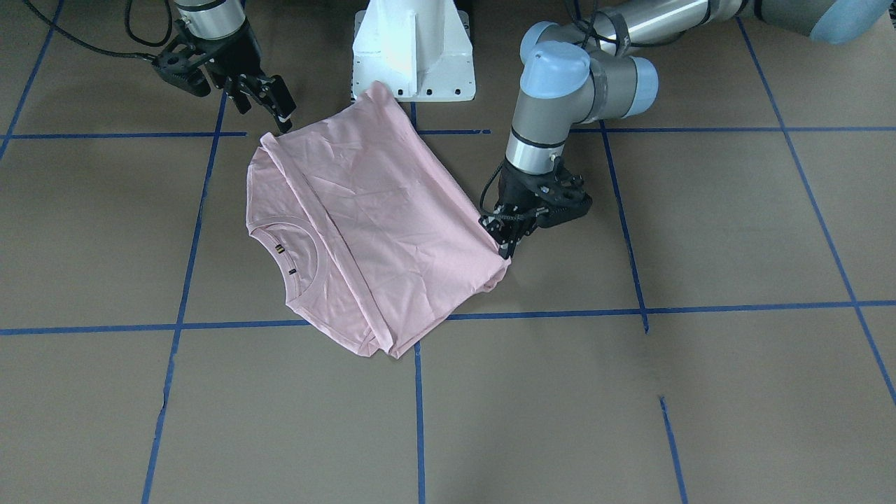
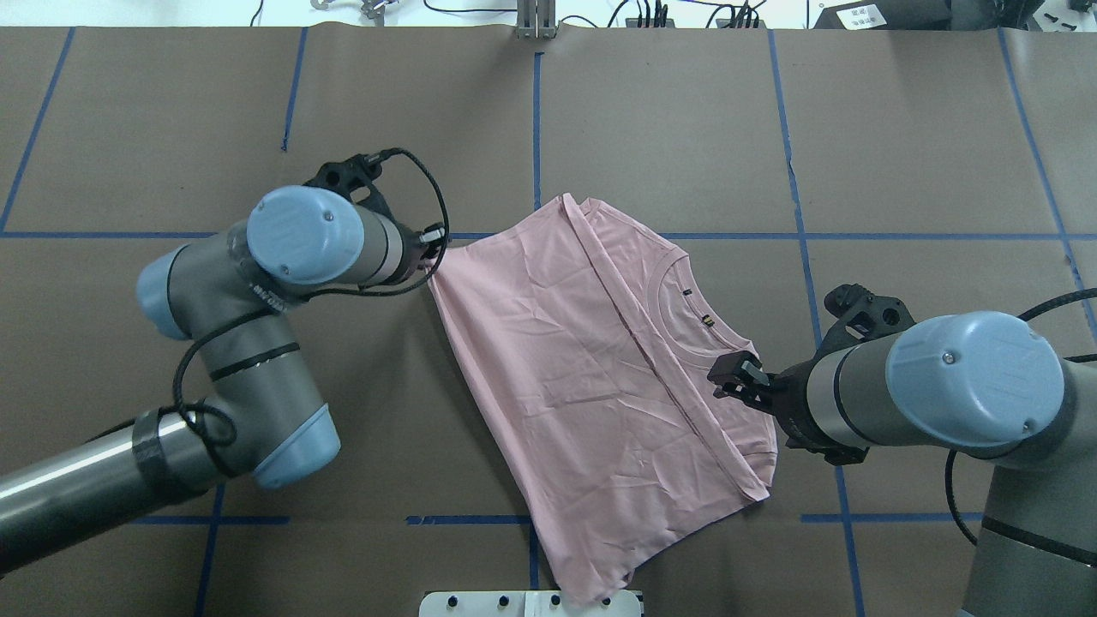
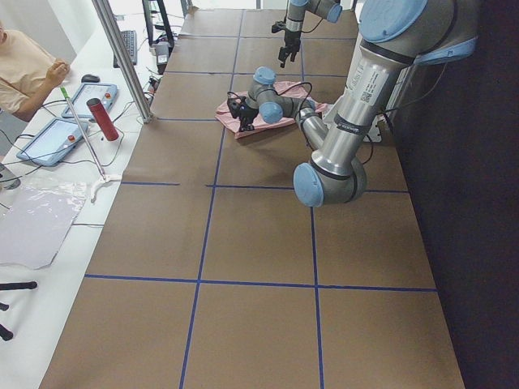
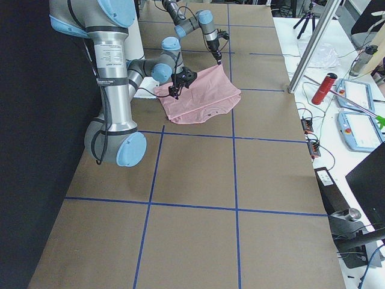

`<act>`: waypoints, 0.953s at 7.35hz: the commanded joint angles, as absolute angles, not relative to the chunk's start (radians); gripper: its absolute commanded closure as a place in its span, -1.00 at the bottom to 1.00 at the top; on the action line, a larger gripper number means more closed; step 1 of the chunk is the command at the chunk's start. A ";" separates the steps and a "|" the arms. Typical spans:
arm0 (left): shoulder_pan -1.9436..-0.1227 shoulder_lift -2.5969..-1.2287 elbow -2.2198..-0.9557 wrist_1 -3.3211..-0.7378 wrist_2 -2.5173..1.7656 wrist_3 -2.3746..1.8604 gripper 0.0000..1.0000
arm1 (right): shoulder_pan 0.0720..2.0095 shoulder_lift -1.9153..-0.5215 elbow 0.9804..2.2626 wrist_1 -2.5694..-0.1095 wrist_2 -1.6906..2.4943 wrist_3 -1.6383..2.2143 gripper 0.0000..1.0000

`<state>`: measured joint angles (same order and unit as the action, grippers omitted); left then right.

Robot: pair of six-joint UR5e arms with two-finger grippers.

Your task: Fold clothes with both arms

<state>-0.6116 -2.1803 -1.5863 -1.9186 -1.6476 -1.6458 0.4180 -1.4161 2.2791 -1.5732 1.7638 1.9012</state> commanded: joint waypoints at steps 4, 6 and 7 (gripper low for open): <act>-0.782 -2.430 -1.025 -2.322 -1.660 -1.536 0.26 | 0.416 -1.370 2.263 -1.572 1.749 1.908 -1.00; -0.781 -2.377 -1.145 -2.338 -1.673 -1.540 -0.22 | 0.397 -1.214 2.102 -1.574 1.727 1.914 -1.00; -0.781 -2.253 -1.299 -2.335 -1.746 -1.540 -0.22 | 0.358 -1.191 2.051 -1.569 1.686 1.942 -1.00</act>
